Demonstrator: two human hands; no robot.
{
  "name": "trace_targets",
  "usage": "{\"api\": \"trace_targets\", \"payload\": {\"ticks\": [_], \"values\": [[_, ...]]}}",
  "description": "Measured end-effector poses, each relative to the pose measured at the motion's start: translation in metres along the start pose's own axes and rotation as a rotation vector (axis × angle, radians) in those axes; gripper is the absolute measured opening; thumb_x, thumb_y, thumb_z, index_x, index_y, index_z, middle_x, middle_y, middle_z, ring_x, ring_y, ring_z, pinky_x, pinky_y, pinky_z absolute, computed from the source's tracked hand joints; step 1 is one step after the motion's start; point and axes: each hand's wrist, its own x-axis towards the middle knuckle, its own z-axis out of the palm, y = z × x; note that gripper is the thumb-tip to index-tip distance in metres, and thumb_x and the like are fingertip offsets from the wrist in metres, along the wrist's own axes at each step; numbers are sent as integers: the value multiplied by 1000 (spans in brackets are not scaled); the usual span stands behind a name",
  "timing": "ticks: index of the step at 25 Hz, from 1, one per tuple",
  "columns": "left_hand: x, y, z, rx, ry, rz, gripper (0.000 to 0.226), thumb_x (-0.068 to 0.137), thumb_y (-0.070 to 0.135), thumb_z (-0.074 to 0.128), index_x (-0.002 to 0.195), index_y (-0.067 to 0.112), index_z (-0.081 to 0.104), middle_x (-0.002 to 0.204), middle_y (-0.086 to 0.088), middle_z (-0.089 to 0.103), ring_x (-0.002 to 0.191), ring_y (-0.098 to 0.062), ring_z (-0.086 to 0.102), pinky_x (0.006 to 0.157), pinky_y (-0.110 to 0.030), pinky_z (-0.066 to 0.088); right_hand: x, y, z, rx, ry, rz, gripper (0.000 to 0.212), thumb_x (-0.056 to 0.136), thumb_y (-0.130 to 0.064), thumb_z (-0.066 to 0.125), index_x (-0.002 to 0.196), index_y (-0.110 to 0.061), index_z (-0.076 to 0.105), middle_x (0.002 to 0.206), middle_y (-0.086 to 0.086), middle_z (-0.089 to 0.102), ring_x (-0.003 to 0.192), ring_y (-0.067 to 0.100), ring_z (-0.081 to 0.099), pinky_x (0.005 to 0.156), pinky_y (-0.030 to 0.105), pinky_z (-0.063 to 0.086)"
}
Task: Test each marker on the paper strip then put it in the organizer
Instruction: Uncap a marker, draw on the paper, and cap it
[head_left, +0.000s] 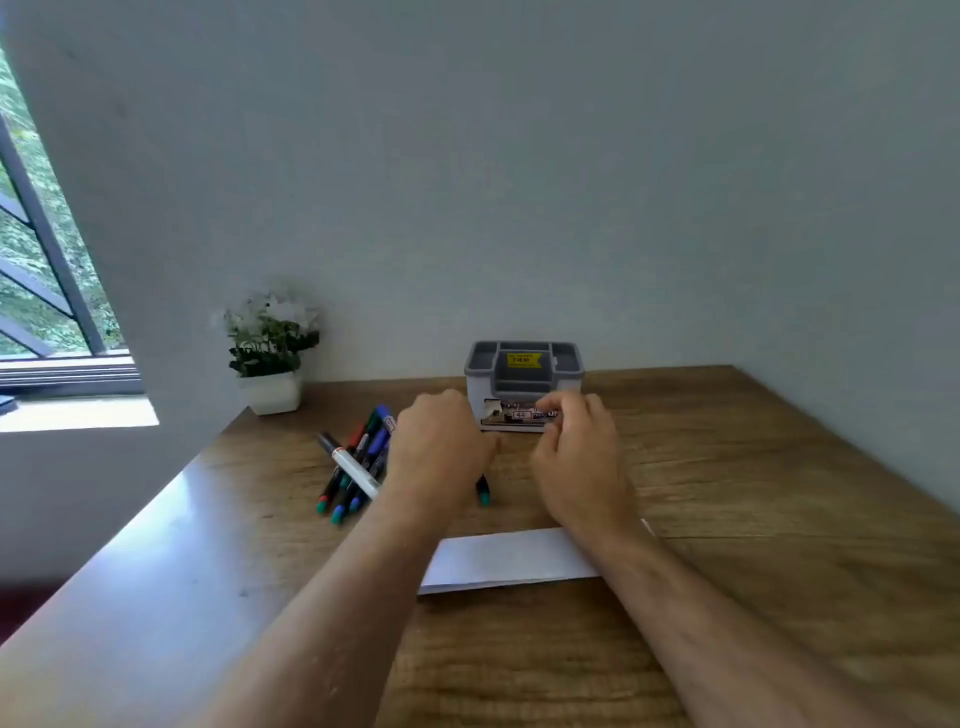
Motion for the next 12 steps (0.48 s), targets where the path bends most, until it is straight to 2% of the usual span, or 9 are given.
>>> {"api": "trace_targets", "payload": {"ticks": [3, 8, 12], "values": [[7, 0, 17, 101, -54, -40, 34, 85, 47, 67, 92, 15, 59, 86, -3, 62, 76, -20, 61, 64, -31, 53, 6, 3, 6, -35, -14, -56, 23, 93, -12, 49, 112, -23, 57, 111, -6, 53, 104, 8, 49, 83, 23, 47], [14, -2, 19, 88, -125, -94, 38, 81, 49, 70, 85, 17, 50, 77, -1, 54, 73, -19, 57, 60, -31, 47, 10, 10, 12, 7, -65, -77, 19, 94, -13, 52, 107, -23, 60, 107, -9, 55, 98, 4, 53, 79, 18, 48], [15, -1, 16, -135, -212, -196, 32, 81, 41, 71, 82, 13, 56, 78, -5, 68, 71, -22, 69, 66, -34, 60, 13, 10, 12, 77, -118, 6, 17, 95, -12, 54, 104, -24, 63, 102, -8, 57, 90, 4, 54, 70, 15, 44]]}}
